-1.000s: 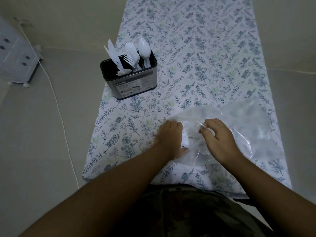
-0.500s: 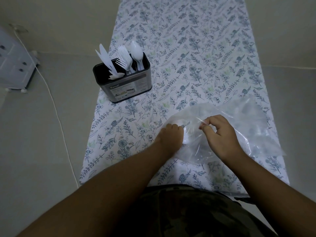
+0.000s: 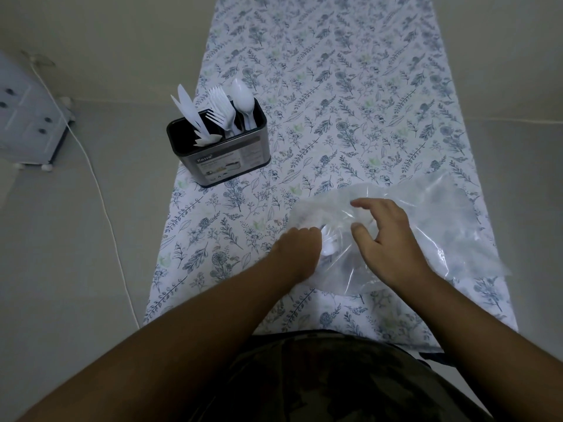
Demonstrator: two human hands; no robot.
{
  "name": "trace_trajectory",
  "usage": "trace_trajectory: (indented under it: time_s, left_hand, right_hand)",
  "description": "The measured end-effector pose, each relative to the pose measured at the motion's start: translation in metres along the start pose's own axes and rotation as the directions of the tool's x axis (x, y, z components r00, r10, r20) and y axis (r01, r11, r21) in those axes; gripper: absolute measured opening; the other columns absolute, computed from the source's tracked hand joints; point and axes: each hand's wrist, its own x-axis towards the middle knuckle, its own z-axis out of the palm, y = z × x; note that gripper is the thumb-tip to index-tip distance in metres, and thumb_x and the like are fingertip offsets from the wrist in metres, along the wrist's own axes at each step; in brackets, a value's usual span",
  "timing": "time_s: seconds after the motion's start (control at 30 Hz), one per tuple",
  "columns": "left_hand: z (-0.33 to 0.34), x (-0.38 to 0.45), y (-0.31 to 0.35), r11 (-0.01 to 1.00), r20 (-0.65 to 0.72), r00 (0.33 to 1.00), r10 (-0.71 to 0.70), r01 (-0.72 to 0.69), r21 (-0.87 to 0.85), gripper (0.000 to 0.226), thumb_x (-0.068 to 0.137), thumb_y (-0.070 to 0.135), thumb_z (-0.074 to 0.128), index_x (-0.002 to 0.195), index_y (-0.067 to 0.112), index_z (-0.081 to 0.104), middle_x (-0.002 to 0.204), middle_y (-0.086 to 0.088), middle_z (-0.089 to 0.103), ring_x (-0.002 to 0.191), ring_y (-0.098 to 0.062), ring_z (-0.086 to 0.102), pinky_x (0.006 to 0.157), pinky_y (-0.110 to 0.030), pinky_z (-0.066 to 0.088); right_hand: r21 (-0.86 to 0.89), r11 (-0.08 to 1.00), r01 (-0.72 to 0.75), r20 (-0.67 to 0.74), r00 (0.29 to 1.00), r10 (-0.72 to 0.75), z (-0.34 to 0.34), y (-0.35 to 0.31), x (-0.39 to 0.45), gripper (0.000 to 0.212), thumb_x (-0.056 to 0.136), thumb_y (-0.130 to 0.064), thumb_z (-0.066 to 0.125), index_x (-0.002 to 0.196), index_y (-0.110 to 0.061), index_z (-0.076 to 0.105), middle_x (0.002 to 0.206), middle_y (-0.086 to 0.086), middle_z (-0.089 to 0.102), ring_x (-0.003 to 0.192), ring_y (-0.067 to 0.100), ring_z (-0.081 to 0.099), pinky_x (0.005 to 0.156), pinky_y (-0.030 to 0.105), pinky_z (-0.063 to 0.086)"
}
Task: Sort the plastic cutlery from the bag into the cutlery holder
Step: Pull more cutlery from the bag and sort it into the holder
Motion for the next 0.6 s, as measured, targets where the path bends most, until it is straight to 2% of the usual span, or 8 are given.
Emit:
trace_trajectory:
  time_s: [0.07, 0.13, 0.2, 0.3, 0.47, 0.6]
  left_hand:
    - [-0.001, -0.002, -0.002, 0.998, 0.016, 0.999, -0.036, 0.037, -0.051, 0.008, 0.095, 0.012, 0.054, 0.101, 0.011, 0.049, 0.089, -0.004, 0.054, 0.081, -0.019, 0.053, 0.065, -0.029, 0.037]
    - [-0.004, -0.004, -0.005, 0.992, 0.028, 0.997, -0.076, 0.079, -0.103, 0.01, 0.095, 0.017, 0.054, 0.103, 0.011, 0.051, 0.094, -0.005, 0.058, 0.084, -0.021, 0.057, 0.065, -0.031, 0.04]
    - [-0.007, -0.009, -0.009, 0.981, 0.051, 0.993, -0.108, 0.115, -0.155, 0.016, 0.096, 0.022, 0.054, 0.108, 0.011, 0.052, 0.101, -0.006, 0.059, 0.09, -0.024, 0.06, 0.072, -0.035, 0.048]
    - [-0.009, -0.021, -0.02, 0.969, 0.065, 0.988, -0.141, 0.151, -0.197, 0.018, 0.097, 0.024, 0.052, 0.108, 0.01, 0.051, 0.098, -0.007, 0.059, 0.084, -0.023, 0.056, 0.078, -0.037, 0.051]
    - [-0.002, -0.046, -0.044, 0.937, 0.068, 0.972, -0.227, 0.237, -0.258, 0.009, 0.099, 0.022, 0.05, 0.101, 0.012, 0.05, 0.085, 0.0, 0.05, 0.072, -0.016, 0.049, 0.064, -0.028, 0.039]
    - [0.003, -0.072, -0.064, 0.913, 0.069, 0.962, -0.265, 0.273, -0.304, 0.009, 0.099, 0.022, 0.047, 0.096, 0.015, 0.043, 0.084, 0.002, 0.048, 0.075, -0.017, 0.048, 0.065, -0.03, 0.037]
  right_hand:
    - [-0.057, 0.995, 0.083, 0.025, 0.996, -0.081, 0.001, -0.005, -0.002, 0.048, 0.1, -0.023, 0.051, 0.148, -0.027, 0.048, 0.152, -0.003, 0.045, 0.143, 0.014, 0.032, 0.113, 0.028, 0.024]
    - [-0.13, 0.972, 0.195, 0.091, 0.979, -0.184, 0.005, -0.008, -0.003, 0.057, 0.098, -0.028, 0.046, 0.155, -0.024, 0.04, 0.161, -0.001, 0.036, 0.149, 0.014, 0.027, 0.122, 0.035, 0.019]
    - [-0.184, 0.946, 0.266, 0.184, 0.955, -0.233, 0.011, -0.01, -0.002, 0.063, 0.097, -0.032, 0.045, 0.158, -0.023, 0.033, 0.166, -0.002, 0.027, 0.153, 0.013, 0.02, 0.126, 0.037, 0.01]
    - [-0.259, 0.92, 0.295, 0.258, 0.939, -0.228, 0.023, -0.011, 0.001, 0.069, 0.096, -0.039, 0.043, 0.161, -0.025, 0.025, 0.169, -0.003, 0.017, 0.156, 0.014, 0.012, 0.127, 0.038, 0.001]
    - [-0.335, 0.897, 0.29, 0.301, 0.935, -0.19, 0.039, -0.008, 0.011, 0.07, 0.096, -0.043, 0.035, 0.161, -0.02, 0.023, 0.17, 0.0, 0.015, 0.157, 0.017, 0.01, 0.126, 0.039, -0.002]
    - [-0.401, 0.871, 0.285, 0.32, 0.934, -0.158, 0.043, -0.006, 0.019, 0.07, 0.095, -0.043, 0.028, 0.161, -0.02, 0.025, 0.17, 0.002, 0.018, 0.157, 0.023, 0.01, 0.125, 0.042, 0.003]
